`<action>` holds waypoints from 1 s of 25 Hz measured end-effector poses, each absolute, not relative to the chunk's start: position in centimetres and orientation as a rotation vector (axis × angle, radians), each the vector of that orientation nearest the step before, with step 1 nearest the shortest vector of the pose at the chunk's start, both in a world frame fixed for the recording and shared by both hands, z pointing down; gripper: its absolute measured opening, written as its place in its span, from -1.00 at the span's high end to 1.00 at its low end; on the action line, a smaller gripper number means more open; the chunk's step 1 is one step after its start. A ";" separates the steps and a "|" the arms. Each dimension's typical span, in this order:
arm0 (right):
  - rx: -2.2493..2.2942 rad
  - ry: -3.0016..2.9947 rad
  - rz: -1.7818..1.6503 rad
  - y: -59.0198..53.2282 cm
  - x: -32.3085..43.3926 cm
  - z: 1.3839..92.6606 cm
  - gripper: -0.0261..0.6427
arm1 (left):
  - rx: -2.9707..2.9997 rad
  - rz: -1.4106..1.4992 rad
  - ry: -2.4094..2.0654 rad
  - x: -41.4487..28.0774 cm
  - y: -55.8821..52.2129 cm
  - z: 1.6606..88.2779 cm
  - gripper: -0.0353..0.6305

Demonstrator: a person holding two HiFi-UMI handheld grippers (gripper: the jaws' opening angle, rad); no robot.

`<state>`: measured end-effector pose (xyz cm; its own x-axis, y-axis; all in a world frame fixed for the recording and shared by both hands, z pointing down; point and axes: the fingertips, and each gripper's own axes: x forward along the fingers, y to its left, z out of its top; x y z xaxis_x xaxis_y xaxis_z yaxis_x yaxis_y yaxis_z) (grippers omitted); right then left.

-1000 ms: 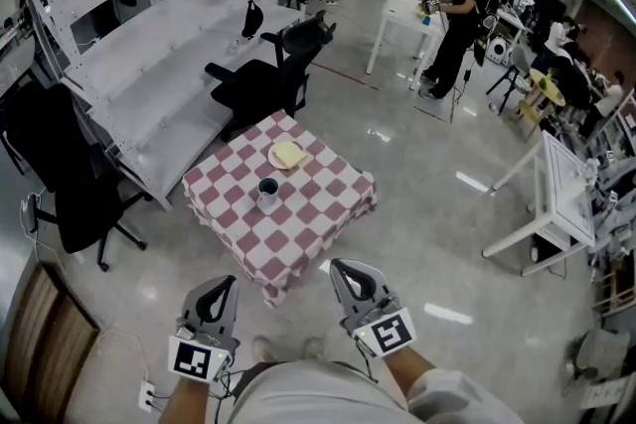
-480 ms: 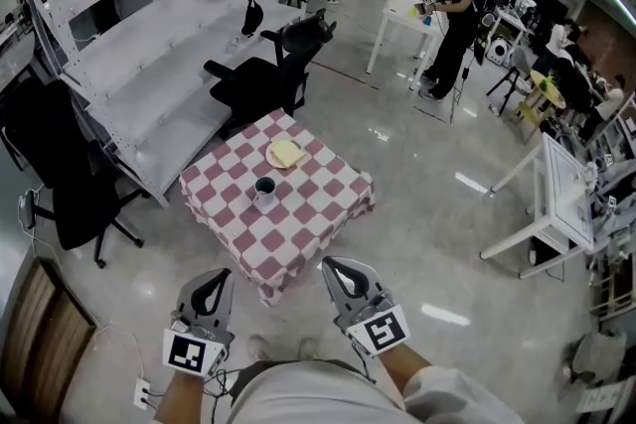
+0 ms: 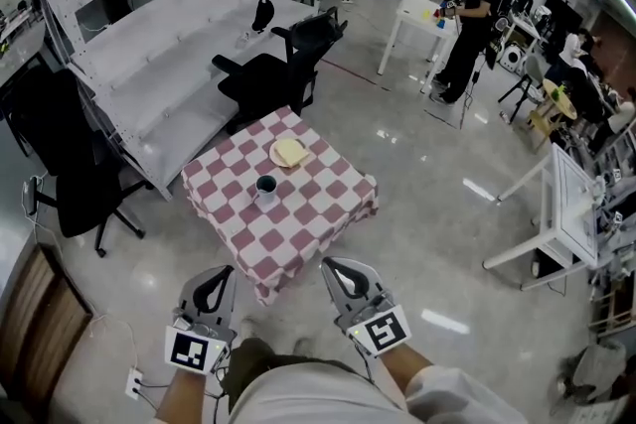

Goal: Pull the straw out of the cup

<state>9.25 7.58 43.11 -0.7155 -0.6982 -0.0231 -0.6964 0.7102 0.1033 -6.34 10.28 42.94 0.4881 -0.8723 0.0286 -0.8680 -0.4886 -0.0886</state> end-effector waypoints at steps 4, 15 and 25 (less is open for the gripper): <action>1.185 -2.871 -0.142 5.9 8.9 43.7 0.91 | -2.676 -0.105 1.548 -6.7 8.5 43.3 0.88; 1.294 -2.789 -0.162 -1.6 5.0 44.3 0.91 | -2.771 -0.098 1.438 -10.4 -0.1 45.3 0.88; 1.375 -2.757 -0.192 -6.3 2.8 44.1 0.91 | -2.817 -0.101 1.345 -12.2 -5.2 45.5 0.88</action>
<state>2.83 -6.34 44.14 -0.6018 -0.7986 -0.0066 -0.7919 0.5956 0.1351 -12.24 -5.18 45.49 0.6272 -0.7772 0.0506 -0.7760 -0.6291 -0.0448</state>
